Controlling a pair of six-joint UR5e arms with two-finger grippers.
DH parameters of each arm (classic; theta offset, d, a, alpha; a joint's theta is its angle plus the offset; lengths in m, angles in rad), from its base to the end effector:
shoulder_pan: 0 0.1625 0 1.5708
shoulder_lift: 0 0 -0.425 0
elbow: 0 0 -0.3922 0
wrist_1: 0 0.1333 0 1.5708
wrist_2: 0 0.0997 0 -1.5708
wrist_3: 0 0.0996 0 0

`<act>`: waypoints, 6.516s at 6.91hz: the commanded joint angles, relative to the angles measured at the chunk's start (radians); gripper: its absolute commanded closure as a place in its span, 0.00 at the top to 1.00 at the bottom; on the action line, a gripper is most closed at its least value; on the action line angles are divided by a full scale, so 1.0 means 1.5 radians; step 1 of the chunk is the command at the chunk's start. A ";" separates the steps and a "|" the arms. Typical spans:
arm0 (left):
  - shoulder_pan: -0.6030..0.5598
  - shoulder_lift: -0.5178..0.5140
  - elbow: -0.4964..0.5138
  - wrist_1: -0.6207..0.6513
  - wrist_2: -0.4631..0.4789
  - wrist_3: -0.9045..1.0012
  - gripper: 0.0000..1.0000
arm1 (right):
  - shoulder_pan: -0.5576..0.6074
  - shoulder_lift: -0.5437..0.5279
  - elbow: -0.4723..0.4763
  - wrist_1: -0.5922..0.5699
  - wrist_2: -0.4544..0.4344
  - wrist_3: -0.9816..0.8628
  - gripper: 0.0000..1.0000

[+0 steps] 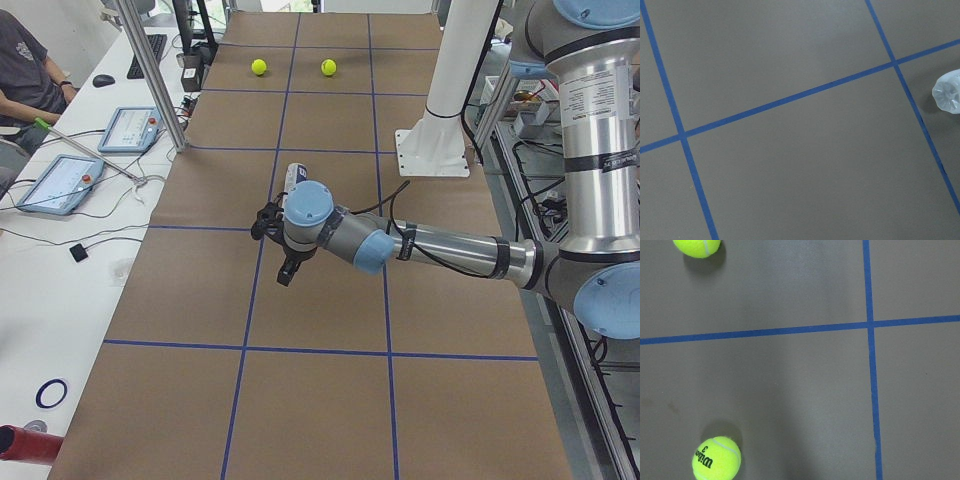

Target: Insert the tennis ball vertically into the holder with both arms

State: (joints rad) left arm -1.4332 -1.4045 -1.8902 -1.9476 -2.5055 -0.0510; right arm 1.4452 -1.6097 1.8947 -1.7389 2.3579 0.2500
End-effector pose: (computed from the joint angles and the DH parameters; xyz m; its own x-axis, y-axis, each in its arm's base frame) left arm 0.0067 -0.4364 0.5225 0.5380 0.4400 -0.7190 -0.0911 0.8783 0.4694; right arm 0.0038 -0.4713 0.5351 0.6993 0.0787 0.7105 -0.0502 0.9969 -0.0610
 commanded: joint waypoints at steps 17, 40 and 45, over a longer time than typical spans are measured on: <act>0.470 -0.489 0.174 -0.085 0.264 0.213 0.99 | 0.002 -0.029 0.014 0.004 0.050 0.007 1.00; 0.566 -0.553 0.264 0.110 0.485 0.341 0.99 | 0.003 -0.035 0.014 0.004 0.050 0.008 1.00; 0.565 -0.554 0.248 0.097 0.485 0.346 0.55 | 0.003 -0.035 0.017 0.004 0.050 0.008 1.00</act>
State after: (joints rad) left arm -0.5855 -2.2320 -1.4956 -1.8001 -1.7779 0.4705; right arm 1.4496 -1.6628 1.9181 -1.7330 2.4329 0.2623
